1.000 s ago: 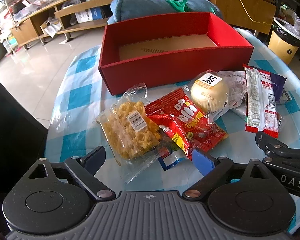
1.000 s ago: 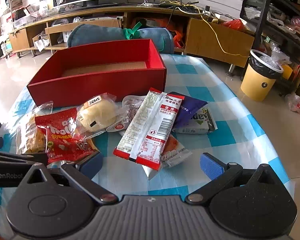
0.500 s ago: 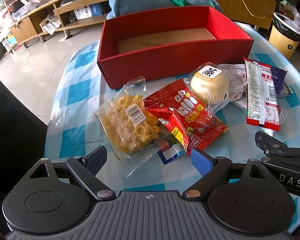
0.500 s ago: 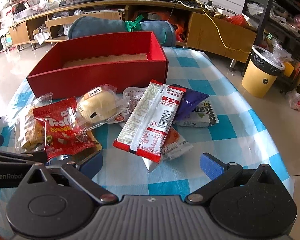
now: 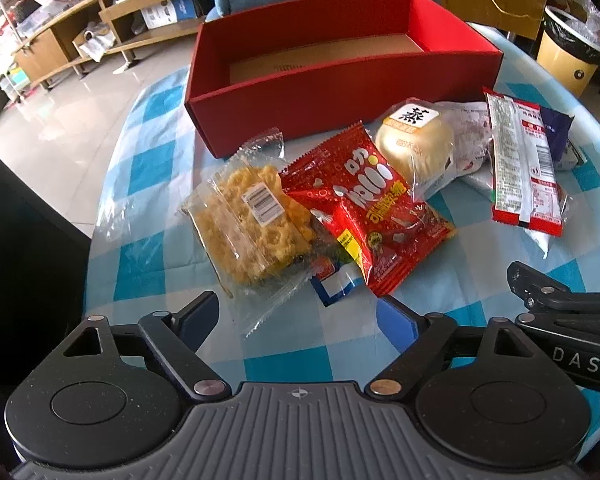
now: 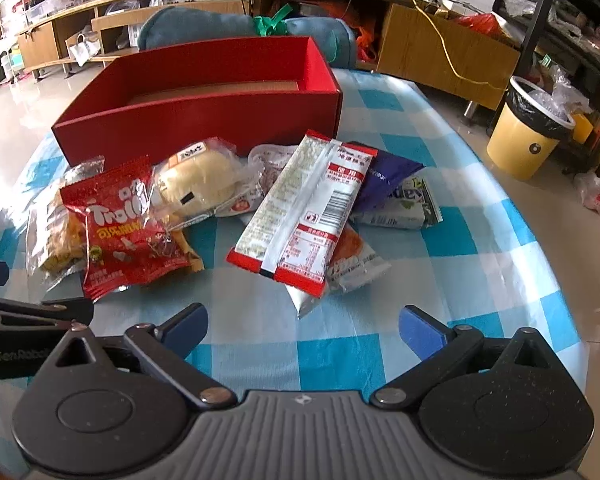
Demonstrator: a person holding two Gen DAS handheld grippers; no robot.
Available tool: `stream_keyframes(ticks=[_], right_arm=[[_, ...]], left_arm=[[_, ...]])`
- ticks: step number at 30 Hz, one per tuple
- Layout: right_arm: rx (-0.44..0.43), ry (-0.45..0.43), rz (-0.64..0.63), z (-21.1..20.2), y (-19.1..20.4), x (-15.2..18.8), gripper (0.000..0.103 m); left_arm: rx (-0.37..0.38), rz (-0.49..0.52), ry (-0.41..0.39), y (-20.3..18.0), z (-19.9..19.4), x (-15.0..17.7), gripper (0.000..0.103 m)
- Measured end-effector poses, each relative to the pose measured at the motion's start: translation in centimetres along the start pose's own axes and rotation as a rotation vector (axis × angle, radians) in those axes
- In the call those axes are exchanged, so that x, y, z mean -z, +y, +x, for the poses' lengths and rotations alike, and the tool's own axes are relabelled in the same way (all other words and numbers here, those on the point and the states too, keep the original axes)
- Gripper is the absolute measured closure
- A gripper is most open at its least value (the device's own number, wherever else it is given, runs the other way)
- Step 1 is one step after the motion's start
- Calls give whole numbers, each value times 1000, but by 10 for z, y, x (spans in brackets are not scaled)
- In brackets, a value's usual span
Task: Organize snacks
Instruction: 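Move both grippers toward the snack pile in front of the red box, then grasp the red Trolli bag with the left gripper while the right grasps the white-red spicy packet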
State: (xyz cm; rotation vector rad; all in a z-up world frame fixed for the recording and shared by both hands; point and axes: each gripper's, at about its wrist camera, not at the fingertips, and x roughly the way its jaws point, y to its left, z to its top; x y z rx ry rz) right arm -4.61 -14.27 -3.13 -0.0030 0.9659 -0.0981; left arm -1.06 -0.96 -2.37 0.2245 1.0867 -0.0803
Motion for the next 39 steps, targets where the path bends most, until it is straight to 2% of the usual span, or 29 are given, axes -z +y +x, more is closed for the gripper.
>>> stream_keyframes(ticks=[27, 35, 39], right_arm=[[-19, 10, 3, 1, -1, -2, 5], [-43, -8, 43, -1, -7, -17, 5], [-47, -10, 47, 1, -9, -24, 6]], left_arm=[[9, -3, -2, 0, -2, 1, 14], [24, -28, -18, 3, -4, -13, 14], [11, 1, -34, -1, -5, -22, 14]])
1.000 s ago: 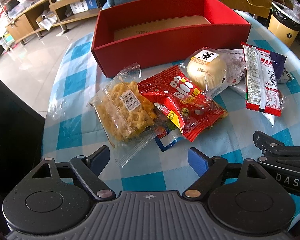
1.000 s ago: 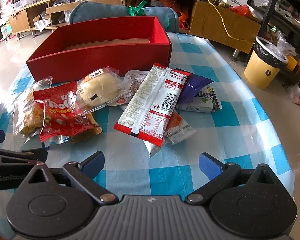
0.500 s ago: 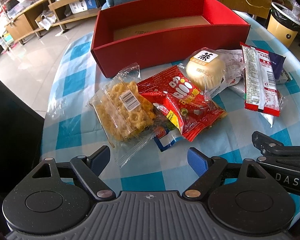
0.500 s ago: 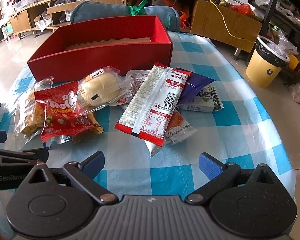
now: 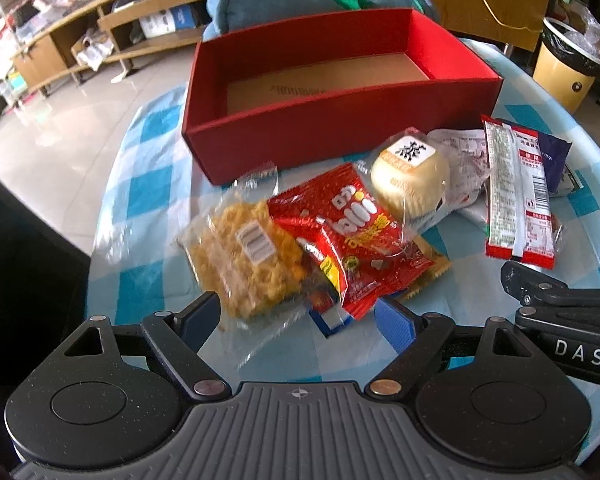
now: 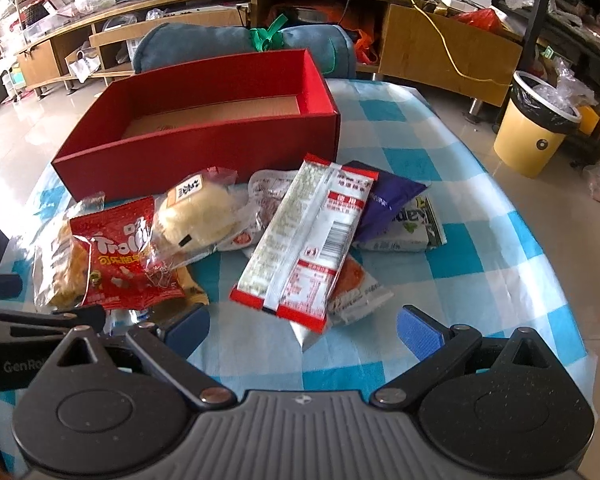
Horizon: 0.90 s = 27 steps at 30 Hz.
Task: Organize snacks
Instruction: 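Grasp the red Trolli bag with the left gripper while the right grasps the white-red spicy packet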
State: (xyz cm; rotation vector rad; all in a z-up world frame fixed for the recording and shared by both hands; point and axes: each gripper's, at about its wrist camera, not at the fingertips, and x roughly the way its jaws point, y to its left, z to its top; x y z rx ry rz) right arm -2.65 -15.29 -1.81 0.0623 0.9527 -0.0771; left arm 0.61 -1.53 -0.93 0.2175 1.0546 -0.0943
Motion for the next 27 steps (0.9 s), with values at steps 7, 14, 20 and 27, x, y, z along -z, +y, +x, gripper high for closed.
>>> stream_keyframes(ticks=[7, 14, 20, 27], right_arm=[[-11, -16, 65, 7, -13, -27, 6], [4, 22, 93, 37, -17, -48, 6], [-39, 78, 127, 59, -20, -54, 8], [-53, 115, 105, 75, -21, -50, 17]], left_arm=[[20, -8, -32, 6, -3, -21, 9], [72, -163, 106, 11, 31, -31, 8], [47, -329, 132, 19, 52, -43, 4], [2, -309, 114, 9, 63, -46, 0]])
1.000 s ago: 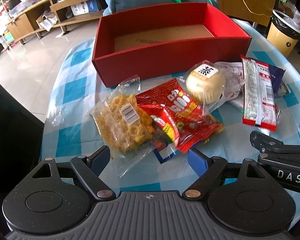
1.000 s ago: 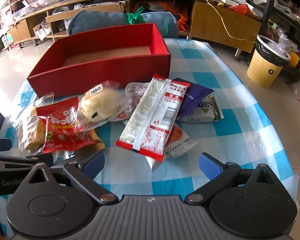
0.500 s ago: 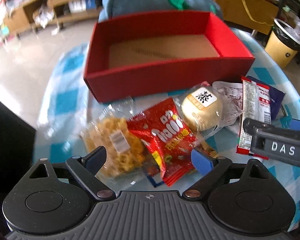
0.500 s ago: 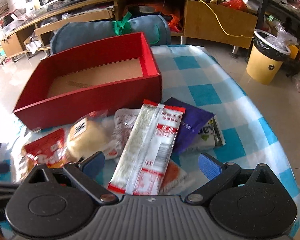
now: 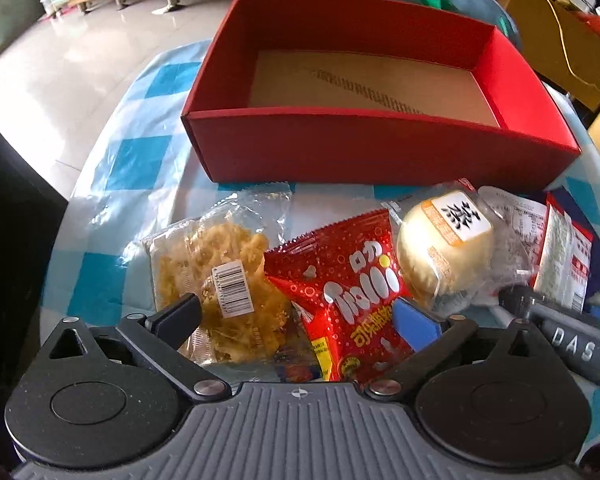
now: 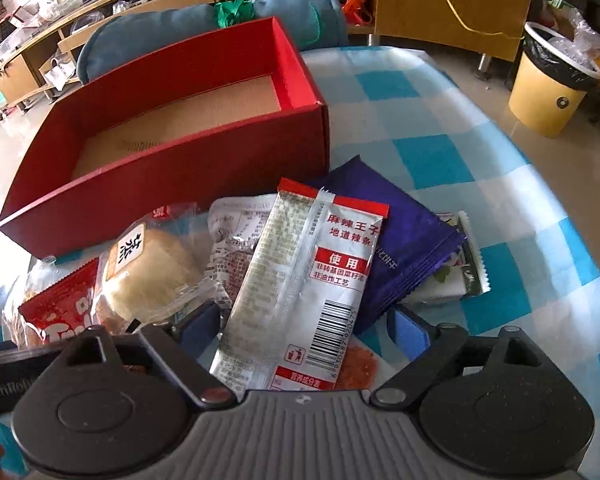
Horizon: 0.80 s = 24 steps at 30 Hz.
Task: Organize snacks
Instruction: 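Grasp the red Trolli bag with the left gripper while the right grasps the white-red spicy packet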
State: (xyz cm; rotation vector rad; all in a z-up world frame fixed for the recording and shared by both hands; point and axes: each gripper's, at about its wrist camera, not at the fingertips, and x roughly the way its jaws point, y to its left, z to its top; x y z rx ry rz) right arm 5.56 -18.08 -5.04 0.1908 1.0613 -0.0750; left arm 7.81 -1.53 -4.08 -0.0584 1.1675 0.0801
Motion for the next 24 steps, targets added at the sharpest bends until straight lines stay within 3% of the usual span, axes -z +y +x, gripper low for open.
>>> stream_keyframes(ticks=[1, 6, 12, 21, 24], right_arm=[[4, 2, -2, 2, 1, 0, 17], [-28, -8, -35, -2, 5, 1, 43], [-46, -15, -83, -16, 2, 12, 54], [-82, 20, -118, -45, -13, 43, 58], [-64, 49, -132, -40, -16, 48, 53]], left_arm=[[-9, -19, -3, -1, 2, -2, 0], [-25, 36, -30, -3, 2, -2, 1], [30, 98, -12, 13, -10, 14, 8], [84, 110, 88, 38, -16, 41, 10], [97, 98, 91, 33, -19, 43, 7]])
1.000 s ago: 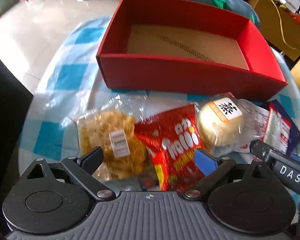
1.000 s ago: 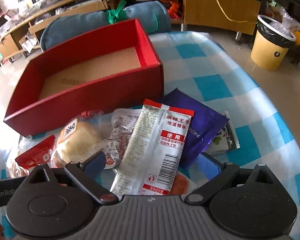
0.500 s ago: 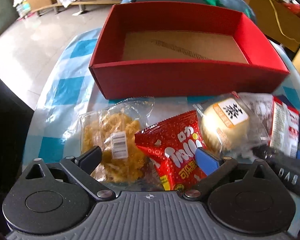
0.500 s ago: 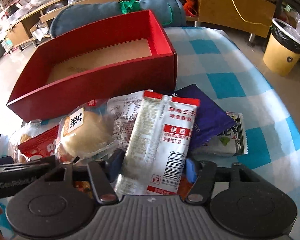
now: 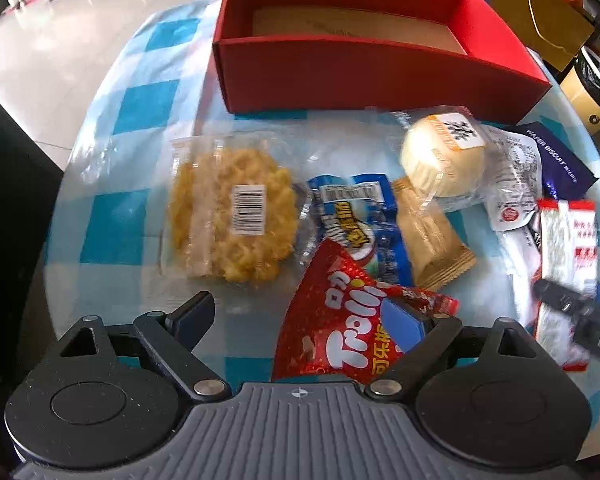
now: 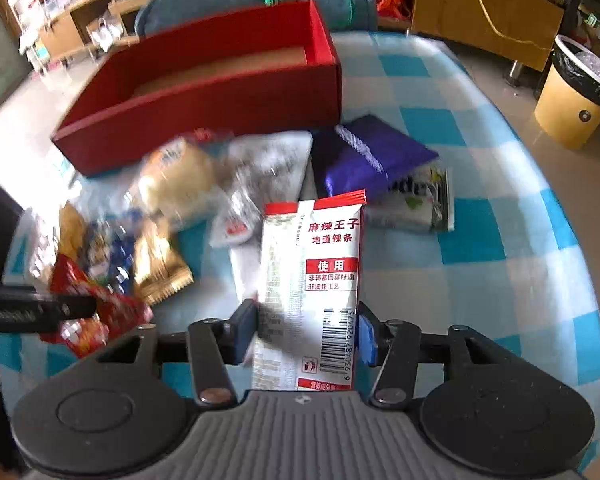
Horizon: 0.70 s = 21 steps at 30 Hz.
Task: Organize snacks
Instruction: 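Grasp the red Trolli bag with the left gripper while the right grasps the white-red spicy packet, then lift both held packets and carry them over the red box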
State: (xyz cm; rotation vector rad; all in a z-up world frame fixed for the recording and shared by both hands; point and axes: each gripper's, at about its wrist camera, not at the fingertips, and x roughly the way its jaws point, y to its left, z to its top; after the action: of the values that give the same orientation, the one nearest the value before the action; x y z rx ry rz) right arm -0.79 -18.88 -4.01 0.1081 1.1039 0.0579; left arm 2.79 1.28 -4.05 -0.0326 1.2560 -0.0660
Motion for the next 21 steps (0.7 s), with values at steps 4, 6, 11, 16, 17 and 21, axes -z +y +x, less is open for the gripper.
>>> stream_keyframes(ticks=[4, 6, 11, 16, 17, 21], right_arm=[[-3, 17, 14, 4, -8, -1, 43], [4, 17, 11, 5, -9, -1, 39], [-44, 51, -2, 7, -6, 5, 29], [-9, 74, -79, 14, 9, 13, 26], [-3, 76, -89, 15, 11, 14, 26], [15, 85, -129, 16, 16, 18, 26]], left_arm=[[15, 13, 1, -3, -4, 6, 7], [22, 41, -8, -2, -9, 8, 7], [33, 348, -71, -22, -32, 21, 7], [30, 786, -114, -58, -38, 37, 7], [27, 856, -118, -64, -36, 40, 7], [36, 1093, -104, -76, -17, 49, 7]])
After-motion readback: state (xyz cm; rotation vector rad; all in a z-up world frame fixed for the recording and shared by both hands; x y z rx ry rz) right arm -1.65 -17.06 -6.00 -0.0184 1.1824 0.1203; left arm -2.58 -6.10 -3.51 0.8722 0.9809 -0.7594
